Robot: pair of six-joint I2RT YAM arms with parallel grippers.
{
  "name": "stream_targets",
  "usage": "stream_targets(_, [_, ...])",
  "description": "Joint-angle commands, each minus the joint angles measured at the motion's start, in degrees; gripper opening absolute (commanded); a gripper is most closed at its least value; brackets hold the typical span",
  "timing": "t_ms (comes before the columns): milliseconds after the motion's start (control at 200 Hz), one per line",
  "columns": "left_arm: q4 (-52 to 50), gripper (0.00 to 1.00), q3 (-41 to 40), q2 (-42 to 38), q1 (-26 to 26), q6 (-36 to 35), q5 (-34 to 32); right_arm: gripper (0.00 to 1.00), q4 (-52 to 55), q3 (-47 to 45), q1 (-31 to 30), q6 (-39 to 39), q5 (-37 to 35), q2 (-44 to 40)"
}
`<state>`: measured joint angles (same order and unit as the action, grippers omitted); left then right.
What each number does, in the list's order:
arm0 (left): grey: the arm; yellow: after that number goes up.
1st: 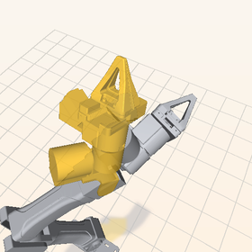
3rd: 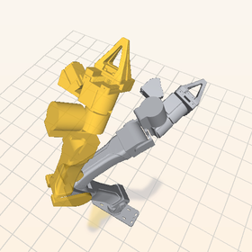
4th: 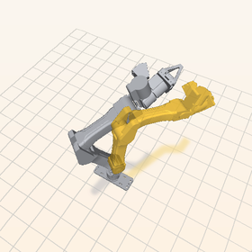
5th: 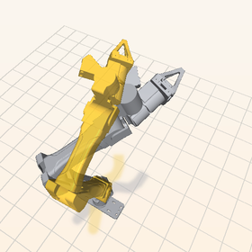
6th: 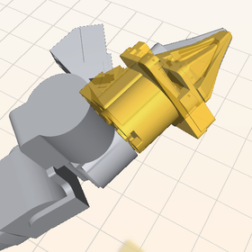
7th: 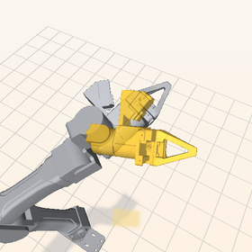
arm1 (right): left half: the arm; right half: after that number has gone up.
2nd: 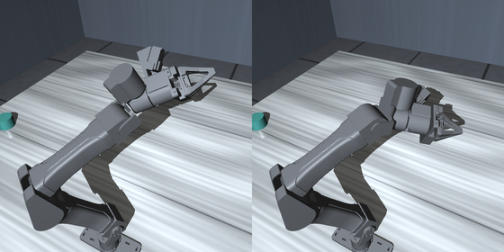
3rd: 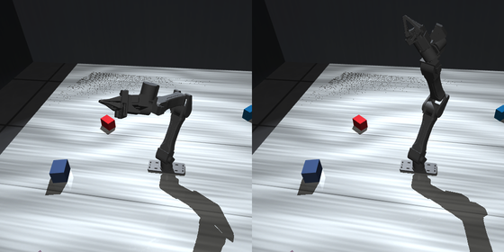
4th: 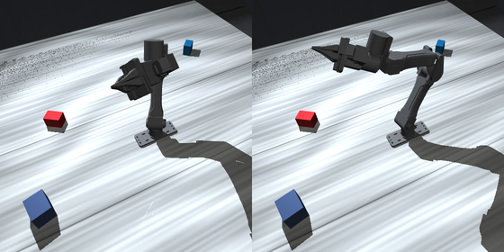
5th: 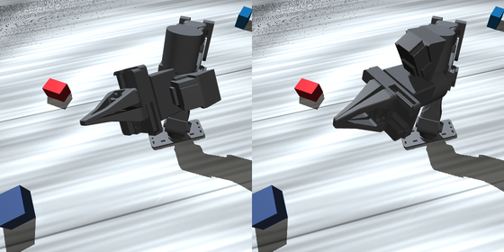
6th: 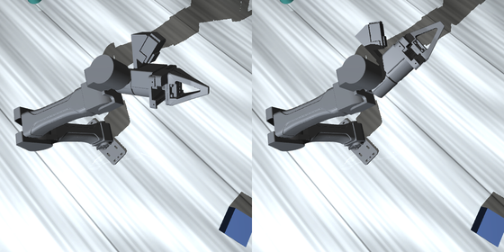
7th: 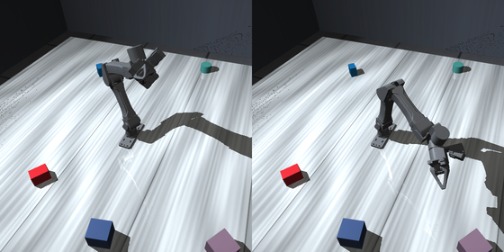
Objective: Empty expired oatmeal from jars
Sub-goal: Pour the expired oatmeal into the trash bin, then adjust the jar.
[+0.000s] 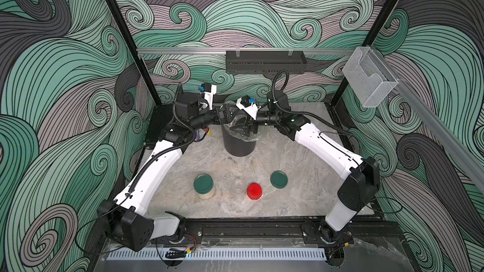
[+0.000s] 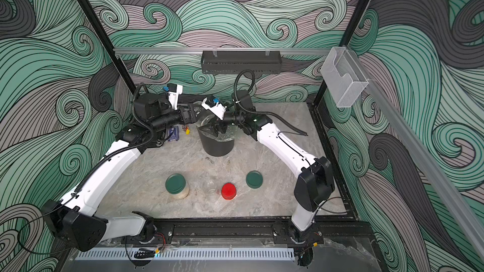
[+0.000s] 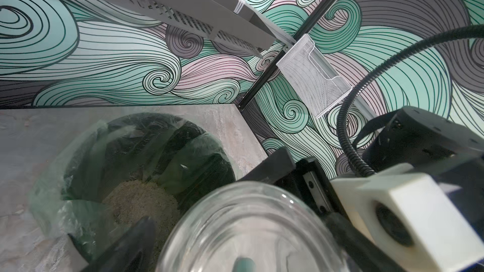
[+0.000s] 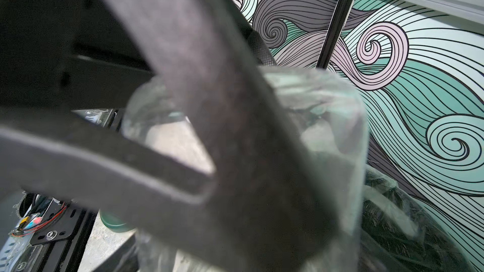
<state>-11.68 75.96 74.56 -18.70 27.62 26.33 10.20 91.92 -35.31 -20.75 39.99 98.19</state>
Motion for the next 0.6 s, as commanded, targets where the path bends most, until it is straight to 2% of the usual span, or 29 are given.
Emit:
stream_targets(0, [0.36,0.99,1.31,0.81,0.36,0.64,-3.07,0.00,-7.01,2.74,1.13,1.36,2.84,-1.07])
stream_targets(250, [0.09,0.99,3.23,3.85,0.33,2.53,-1.71,0.00,-10.30,2.59,1.99,4.22,3.00,-0.85])
stream_targets(455, [0.85,0.99,2.92,2.47,0.35,2.86,-5.77,0.00,-12.89,2.10,2.91,6.64,0.97,-1.08])
stream_targets(595, [2.44,0.99,3.04,2.23,0.36,4.08,-5.58,0.00,-14.28,1.51,2.88,7.88,-1.25,-1.19])
